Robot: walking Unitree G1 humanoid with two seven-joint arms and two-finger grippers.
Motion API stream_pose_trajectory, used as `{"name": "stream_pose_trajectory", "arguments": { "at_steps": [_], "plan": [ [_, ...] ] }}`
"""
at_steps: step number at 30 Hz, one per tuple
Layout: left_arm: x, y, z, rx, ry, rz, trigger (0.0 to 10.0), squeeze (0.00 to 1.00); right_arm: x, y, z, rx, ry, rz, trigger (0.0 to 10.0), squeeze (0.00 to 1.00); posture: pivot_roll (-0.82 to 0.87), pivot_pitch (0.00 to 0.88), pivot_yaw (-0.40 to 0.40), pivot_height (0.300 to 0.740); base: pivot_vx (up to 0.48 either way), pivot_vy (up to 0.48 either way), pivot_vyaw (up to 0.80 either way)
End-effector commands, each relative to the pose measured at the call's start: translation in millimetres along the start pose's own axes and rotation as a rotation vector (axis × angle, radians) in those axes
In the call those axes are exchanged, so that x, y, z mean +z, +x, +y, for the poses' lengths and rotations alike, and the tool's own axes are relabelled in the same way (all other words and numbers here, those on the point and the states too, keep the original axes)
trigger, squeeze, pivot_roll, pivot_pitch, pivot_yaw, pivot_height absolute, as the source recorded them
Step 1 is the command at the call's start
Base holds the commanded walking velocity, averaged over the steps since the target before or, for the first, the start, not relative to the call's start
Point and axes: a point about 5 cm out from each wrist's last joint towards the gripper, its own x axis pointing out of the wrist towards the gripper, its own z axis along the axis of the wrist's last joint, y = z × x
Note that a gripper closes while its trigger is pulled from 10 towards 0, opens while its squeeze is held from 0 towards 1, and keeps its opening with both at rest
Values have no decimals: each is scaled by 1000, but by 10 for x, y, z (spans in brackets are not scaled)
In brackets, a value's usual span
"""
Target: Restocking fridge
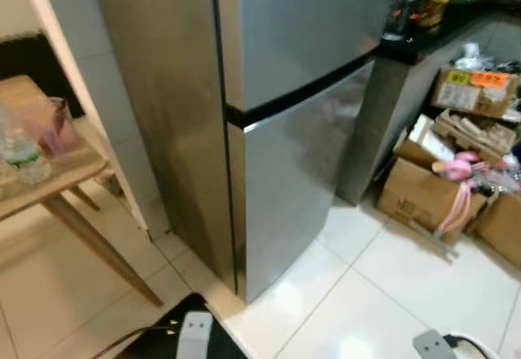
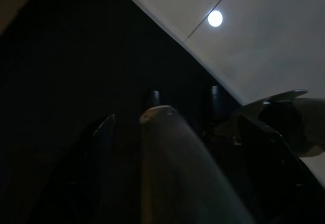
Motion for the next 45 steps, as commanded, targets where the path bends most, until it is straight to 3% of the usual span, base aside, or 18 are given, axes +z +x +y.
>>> {"name": "stream_pose_trajectory", "arguments": {
  "at_steps": [1, 23, 29, 34, 45],
  "plan": [
    [-13, -5, 20, 13, 2, 0, 10000, 0, 9, 2, 13, 3, 10, -4, 10000, 0, -53, 0, -54, 740, 0, 0, 688],
    [-61, -12, 30, 13, 5, 16, 10000, 0, -48, 0, 41, -1, -1, 15, 10000, 0, -55, 0, -52, 740, 0, 0, 690],
    [-64, -12, 20, -4, 21, 19, 10000, 0, -55, -1, 34, -16, 8, 14, 10000, 0, -57, 0, -51, 740, 0, -160, 0],
    [-54, -11, 19, 1, -13, 9, 10000, 0, -36, 1, 31, -13, 7, 9, 10000, 0, -57, 0, -54, 740, 0, -474, 0],
    [-52, -11, 27, 9, -14, 9, 10000, 0, -18, 3, 40, -6, 11, 0, 10000, 0, -60, 0, -51, 740, 0, 0, 0]
  ]
}}
